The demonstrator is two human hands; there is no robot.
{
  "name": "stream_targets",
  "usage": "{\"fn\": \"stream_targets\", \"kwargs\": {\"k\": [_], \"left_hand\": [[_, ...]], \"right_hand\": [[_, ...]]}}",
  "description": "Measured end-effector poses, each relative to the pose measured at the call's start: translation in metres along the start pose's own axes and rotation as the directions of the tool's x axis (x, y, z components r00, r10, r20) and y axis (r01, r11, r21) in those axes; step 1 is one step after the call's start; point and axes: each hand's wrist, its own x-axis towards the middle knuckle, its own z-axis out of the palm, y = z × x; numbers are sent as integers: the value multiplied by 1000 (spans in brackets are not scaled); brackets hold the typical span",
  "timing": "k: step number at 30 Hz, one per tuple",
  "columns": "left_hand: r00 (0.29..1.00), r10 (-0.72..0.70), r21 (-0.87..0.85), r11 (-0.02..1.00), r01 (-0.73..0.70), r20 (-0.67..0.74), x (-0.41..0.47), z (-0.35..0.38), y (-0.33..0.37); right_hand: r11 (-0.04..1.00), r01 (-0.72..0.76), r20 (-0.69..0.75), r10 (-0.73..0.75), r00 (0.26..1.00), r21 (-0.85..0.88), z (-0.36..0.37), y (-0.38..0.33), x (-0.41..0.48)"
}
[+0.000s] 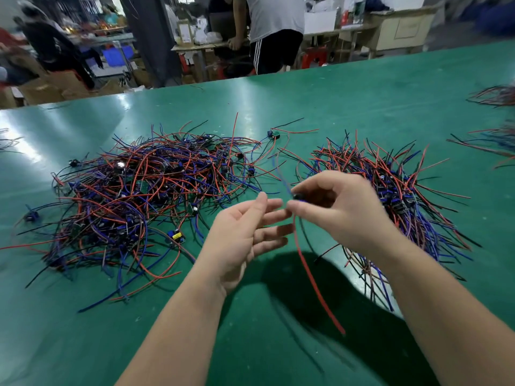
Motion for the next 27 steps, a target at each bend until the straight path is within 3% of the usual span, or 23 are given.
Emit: {"fn": "stream_targets", "kwargs": {"k": [3, 5, 6, 9, 10, 12, 15, 19, 24, 27], "left_hand": [[956, 229, 327, 931, -160, -184, 5, -12, 2], [924, 323, 546, 821, -167, -203, 8, -25, 3], [923, 323, 665, 739, -107, -209, 10, -31, 1], [913, 259, 914, 341, 219, -316, 13, -42, -7], [898, 257, 921, 252, 296, -358, 12, -43, -8], [870, 266, 908, 175, 380, -415, 12, -45, -10], [846, 236, 878, 107, 467, -478, 11, -50, -9], [852, 253, 885, 44, 463, -459, 9, -51, -8], [865, 306, 917, 156, 367, -398, 10, -53, -8], [856, 395, 933, 269, 239, -333, 11, -53, -6]], "right_hand": [[993, -95, -151, 85, 985, -63, -20, 9, 7], [964, -182, -224, 137, 965, -194, -33, 17, 10], [935, -220, -238, 155, 959, -277, -39, 20, 11], [856, -319, -219, 248, 944, -407, -50, 27, 12], [856, -346, -216, 281, 935, -385, -52, 28, 12], [873, -386, -225, 328, 917, -300, -55, 32, 14], [877, -448, -234, 405, 884, -172, -59, 34, 14], [847, -472, -216, 426, 878, -247, -60, 37, 12], [735, -446, -137, 442, 886, -510, -57, 37, 12], [679, -408, -81, 459, 885, -611, -52, 36, 10]]}}
